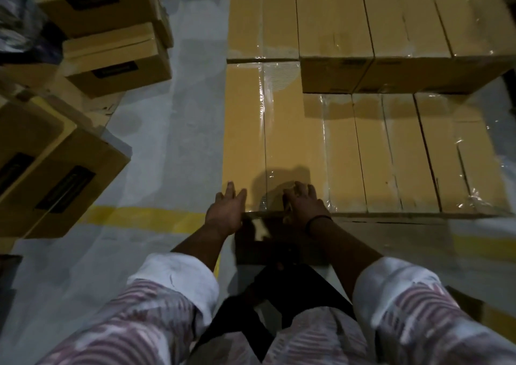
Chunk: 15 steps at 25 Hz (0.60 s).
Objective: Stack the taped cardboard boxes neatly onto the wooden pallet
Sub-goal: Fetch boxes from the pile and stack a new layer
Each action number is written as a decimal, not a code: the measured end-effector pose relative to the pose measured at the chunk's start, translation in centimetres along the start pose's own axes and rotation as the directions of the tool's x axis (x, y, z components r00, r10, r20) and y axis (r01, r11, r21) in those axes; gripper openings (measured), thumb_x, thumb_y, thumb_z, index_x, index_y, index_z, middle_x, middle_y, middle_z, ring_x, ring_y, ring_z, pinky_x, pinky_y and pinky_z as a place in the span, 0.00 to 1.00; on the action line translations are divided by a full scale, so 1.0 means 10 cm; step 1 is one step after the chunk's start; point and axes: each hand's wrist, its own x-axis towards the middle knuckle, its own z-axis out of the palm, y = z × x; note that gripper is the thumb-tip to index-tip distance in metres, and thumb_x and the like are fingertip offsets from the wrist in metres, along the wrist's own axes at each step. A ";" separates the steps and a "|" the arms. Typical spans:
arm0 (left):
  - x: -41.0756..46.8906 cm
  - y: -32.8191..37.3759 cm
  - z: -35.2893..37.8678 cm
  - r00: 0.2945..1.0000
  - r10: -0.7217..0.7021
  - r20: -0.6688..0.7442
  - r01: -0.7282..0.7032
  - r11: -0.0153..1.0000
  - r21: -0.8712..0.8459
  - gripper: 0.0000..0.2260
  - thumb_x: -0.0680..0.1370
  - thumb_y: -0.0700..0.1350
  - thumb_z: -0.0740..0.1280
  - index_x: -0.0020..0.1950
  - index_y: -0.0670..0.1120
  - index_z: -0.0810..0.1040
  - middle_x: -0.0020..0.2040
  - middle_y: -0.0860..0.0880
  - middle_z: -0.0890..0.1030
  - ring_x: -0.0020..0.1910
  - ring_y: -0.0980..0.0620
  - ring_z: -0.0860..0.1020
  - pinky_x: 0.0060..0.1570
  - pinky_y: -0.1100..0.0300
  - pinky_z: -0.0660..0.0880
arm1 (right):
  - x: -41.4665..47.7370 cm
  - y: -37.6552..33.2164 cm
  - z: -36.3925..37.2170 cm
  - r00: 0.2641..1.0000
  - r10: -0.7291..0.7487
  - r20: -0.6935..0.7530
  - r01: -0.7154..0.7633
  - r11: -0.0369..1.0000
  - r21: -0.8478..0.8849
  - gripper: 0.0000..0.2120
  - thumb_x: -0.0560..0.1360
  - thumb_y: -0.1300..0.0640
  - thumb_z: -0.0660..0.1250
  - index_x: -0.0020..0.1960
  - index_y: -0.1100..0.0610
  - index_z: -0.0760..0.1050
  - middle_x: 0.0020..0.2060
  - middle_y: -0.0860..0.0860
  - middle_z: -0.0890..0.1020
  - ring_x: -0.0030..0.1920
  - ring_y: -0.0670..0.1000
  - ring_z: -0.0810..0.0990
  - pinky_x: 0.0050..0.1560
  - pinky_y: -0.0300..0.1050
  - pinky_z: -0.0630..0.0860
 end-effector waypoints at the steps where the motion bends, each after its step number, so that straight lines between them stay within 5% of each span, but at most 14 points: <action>1: 0.01 0.00 0.08 1.000 0.000 -0.026 0.000 1.000 0.006 0.37 0.80 0.42 0.70 0.83 0.53 0.53 0.84 0.42 0.45 0.78 0.30 0.57 0.65 0.39 0.73 | 0.00 -0.02 0.08 1.000 0.004 -0.010 -0.004 1.000 0.000 0.37 0.75 0.49 0.72 0.78 0.46 0.57 0.80 0.54 0.47 0.79 0.65 0.45 0.71 0.68 0.64; 6: 0.13 -0.09 0.33 0.967 0.049 -0.248 -0.024 0.994 0.103 0.30 0.82 0.40 0.63 0.81 0.53 0.56 0.83 0.41 0.52 0.71 0.32 0.67 0.58 0.42 0.76 | 0.09 -0.01 0.42 0.980 -0.017 -0.197 0.001 0.997 -0.082 0.31 0.78 0.51 0.66 0.77 0.44 0.57 0.80 0.53 0.50 0.77 0.64 0.50 0.68 0.65 0.66; 15: 0.14 -0.11 0.61 0.945 0.047 -0.322 -0.001 0.990 0.141 0.37 0.81 0.34 0.64 0.83 0.53 0.50 0.84 0.44 0.47 0.77 0.31 0.59 0.67 0.41 0.73 | 0.03 -0.06 0.63 0.956 0.018 -0.293 -0.033 0.998 -0.045 0.33 0.78 0.49 0.68 0.78 0.43 0.56 0.80 0.52 0.51 0.78 0.64 0.47 0.70 0.69 0.65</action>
